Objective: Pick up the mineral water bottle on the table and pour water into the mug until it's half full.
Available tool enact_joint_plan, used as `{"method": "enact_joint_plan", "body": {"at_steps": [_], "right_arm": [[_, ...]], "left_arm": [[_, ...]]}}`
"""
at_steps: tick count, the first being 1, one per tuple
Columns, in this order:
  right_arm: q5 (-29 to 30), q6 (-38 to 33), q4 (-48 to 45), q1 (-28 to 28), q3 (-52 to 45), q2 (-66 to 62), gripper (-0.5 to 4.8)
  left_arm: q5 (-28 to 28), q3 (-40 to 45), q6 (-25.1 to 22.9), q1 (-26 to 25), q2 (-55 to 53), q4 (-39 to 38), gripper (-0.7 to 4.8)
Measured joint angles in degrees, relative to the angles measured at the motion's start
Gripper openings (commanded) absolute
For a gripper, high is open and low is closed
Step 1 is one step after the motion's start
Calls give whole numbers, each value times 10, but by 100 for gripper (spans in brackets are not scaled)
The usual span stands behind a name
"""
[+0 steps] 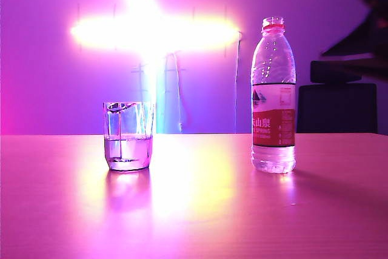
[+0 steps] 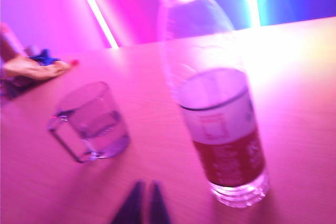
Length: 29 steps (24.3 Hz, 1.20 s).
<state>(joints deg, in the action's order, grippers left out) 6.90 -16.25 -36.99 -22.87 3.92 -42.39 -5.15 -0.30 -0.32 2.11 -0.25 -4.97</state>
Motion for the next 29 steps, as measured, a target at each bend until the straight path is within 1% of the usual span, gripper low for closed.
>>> {"method": "enact_joint_plan", "body": {"at_steps": [3, 4, 7, 12, 25, 27, 28, 29], "right_arm": [[5, -1, 49, 0, 0, 62, -8], [0, 0, 77, 1, 0, 101, -8], [-21, 2, 103, 1, 0, 150, -6], [-22, 2, 110, 2, 0, 173, -5], [-22, 4, 113, 1, 0, 174, -5], [-27, 24, 136, 4, 0, 193, -6], [-34, 53, 176, 23, 0, 244, -6], [-38, 57, 187, 33, 0, 261, -6]], "left_arm": [[2, 0, 0, -16, 0, 0, -2], [0, 0, 0, -24, 0, 0, -2], [1, 0, 0, -23, 0, 0, -2], [1, 0, 0, -23, 0, 0, -2], [1, 0, 0, -23, 0, 0, -2], [1, 0, 0, -23, 0, 0, -2], [0, 0, 0, -23, 0, 0, -2], [0, 0, 0, -23, 0, 0, -2]]}}
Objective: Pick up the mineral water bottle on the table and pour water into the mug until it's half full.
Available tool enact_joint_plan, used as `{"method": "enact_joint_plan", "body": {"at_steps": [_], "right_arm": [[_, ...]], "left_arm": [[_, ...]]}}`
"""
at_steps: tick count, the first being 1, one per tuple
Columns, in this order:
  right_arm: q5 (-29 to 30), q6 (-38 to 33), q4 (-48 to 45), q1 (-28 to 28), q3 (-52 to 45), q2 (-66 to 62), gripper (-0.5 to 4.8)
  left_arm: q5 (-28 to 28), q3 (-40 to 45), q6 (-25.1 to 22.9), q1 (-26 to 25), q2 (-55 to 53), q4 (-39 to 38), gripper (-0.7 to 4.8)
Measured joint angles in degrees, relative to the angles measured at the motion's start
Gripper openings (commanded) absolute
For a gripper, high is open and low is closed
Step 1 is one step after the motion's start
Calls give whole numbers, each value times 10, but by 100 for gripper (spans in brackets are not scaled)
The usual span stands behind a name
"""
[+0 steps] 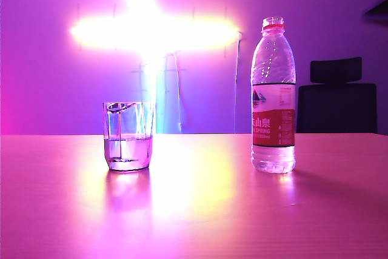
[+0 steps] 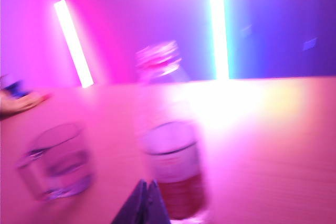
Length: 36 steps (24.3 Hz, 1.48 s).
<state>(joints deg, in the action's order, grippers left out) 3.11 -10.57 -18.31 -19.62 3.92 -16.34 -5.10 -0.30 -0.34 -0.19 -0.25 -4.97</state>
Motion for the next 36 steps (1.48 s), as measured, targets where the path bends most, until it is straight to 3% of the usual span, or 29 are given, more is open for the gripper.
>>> {"method": "enact_joint_plan", "body": {"at_steps": [2, 9, 20, 36], "right_arm": [[-9, 6, 79, 71, -12, 99, -6], [27, 20, 143, 175, -36, 163, -6], [-27, 61, 149, 179, -36, 163, -6], [-30, 64, 149, 179, -36, 163, -5]], "left_arm": [[0, 0, 0, 0, 0, 0, -2], [0, 0, 0, 0, 0, 0, -2], [1, 0, 0, 0, 0, 0, -2], [1, 0, 0, 0, 0, 0, -2]]}}
